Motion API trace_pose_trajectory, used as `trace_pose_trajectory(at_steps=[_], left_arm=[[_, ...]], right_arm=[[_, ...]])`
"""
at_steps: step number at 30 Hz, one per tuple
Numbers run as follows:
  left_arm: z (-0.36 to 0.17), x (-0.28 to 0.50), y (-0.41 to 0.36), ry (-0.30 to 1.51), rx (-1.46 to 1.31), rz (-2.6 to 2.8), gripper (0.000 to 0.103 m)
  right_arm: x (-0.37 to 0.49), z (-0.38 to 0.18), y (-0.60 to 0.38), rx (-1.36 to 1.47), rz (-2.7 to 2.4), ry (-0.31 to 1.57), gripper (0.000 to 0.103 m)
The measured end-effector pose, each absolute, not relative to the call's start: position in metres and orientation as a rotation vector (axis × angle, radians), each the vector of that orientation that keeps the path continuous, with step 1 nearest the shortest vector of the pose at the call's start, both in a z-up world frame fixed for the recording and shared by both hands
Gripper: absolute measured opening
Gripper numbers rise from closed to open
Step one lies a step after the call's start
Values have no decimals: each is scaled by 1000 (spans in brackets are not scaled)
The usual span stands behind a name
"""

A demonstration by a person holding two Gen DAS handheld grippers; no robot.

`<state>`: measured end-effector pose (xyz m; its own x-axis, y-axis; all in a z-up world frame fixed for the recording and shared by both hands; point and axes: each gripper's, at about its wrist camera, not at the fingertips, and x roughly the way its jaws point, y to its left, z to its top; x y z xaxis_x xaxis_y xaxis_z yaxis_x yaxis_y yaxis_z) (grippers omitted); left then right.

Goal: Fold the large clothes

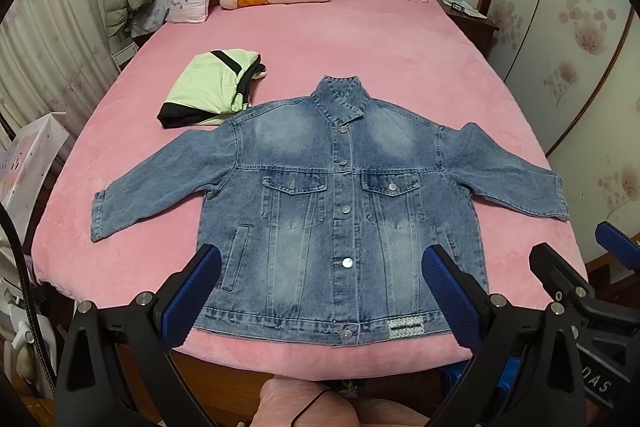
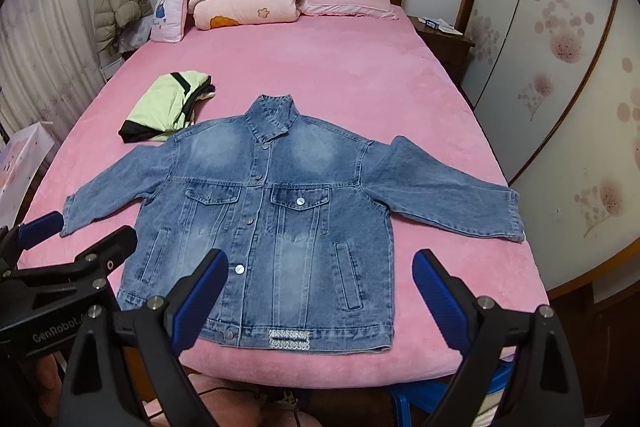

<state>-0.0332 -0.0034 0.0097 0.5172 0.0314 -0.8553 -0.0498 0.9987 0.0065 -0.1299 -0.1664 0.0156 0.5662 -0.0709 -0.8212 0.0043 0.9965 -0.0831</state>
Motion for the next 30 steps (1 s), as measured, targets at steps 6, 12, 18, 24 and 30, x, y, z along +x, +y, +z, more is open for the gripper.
trace_pose_trajectory(at_steps=[6, 12, 18, 24, 30], left_arm=[[13, -33, 3, 1029, -24, 42, 100], [17, -23, 9, 1024, -6, 20, 100], [23, -14, 18, 1024, 22, 14, 99], [24, -6, 32, 1038, 21, -2, 99], [24, -3, 37, 1042, 18, -9, 99]], right_arm=[[-128, 19, -161, -83, -44, 966, 93], [-120, 24, -158, -85, -72, 959, 93], [-110, 27, -148, -78, -93, 966, 93], [-105, 25, -135, -76, -108, 984, 93], [-106, 27, -124, -99, -123, 984, 93]])
